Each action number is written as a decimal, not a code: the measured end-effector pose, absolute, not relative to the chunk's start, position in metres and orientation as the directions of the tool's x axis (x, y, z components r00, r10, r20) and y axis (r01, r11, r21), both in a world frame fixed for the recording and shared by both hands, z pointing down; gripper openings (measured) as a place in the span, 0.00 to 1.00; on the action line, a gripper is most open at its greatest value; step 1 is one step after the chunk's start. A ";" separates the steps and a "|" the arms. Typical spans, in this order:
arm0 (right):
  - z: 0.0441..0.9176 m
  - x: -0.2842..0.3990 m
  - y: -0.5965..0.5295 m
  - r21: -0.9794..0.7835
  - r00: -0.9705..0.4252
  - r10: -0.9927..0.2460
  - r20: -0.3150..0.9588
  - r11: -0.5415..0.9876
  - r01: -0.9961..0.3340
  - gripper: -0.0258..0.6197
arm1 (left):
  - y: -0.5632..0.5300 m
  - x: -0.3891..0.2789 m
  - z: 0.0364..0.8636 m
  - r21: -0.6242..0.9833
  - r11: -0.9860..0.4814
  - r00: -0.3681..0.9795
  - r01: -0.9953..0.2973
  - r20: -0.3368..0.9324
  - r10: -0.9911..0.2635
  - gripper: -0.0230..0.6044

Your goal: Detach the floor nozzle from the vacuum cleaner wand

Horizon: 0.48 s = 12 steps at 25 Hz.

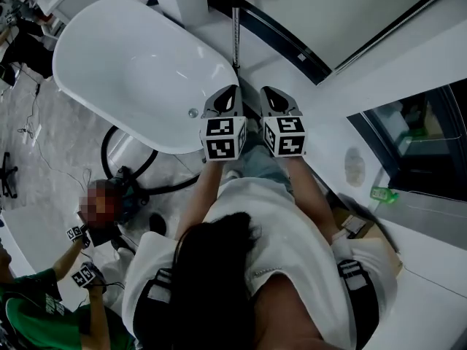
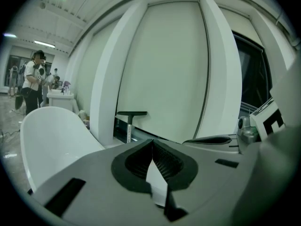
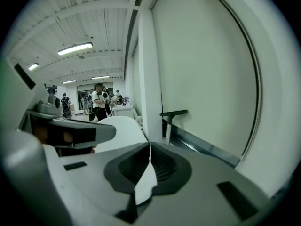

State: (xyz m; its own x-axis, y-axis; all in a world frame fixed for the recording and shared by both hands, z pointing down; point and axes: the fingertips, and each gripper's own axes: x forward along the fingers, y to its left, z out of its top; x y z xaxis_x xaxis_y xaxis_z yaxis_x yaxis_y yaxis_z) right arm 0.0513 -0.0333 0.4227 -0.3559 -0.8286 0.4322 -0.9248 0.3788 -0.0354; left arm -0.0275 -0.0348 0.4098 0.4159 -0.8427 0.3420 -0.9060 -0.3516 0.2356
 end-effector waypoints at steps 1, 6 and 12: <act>0.423 0.051 -0.040 -0.036 -0.361 -0.828 0.429 0.384 -0.923 0.07 | -0.040 -0.029 0.409 0.232 -0.346 0.409 -0.909 0.342 -0.846 0.04; 0.429 0.051 -0.078 -0.047 -0.388 -0.813 0.434 0.409 -0.911 0.07 | -0.072 -0.028 0.414 0.220 -0.326 0.387 -0.919 0.348 -0.854 0.04; 0.439 0.054 -0.136 -0.074 -0.416 -0.788 0.455 0.432 -0.899 0.07 | -0.127 -0.033 0.421 0.246 -0.272 0.348 -0.930 0.359 -0.866 0.04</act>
State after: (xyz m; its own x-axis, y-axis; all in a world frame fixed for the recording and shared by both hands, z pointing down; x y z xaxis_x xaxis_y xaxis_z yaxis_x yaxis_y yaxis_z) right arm 0.0539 -0.1363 0.4393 -0.4159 -0.7876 0.4547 -0.8989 0.4319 -0.0742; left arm -0.0328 -0.1270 0.4206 0.3478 -0.8663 0.3586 -0.9304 -0.2718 0.2458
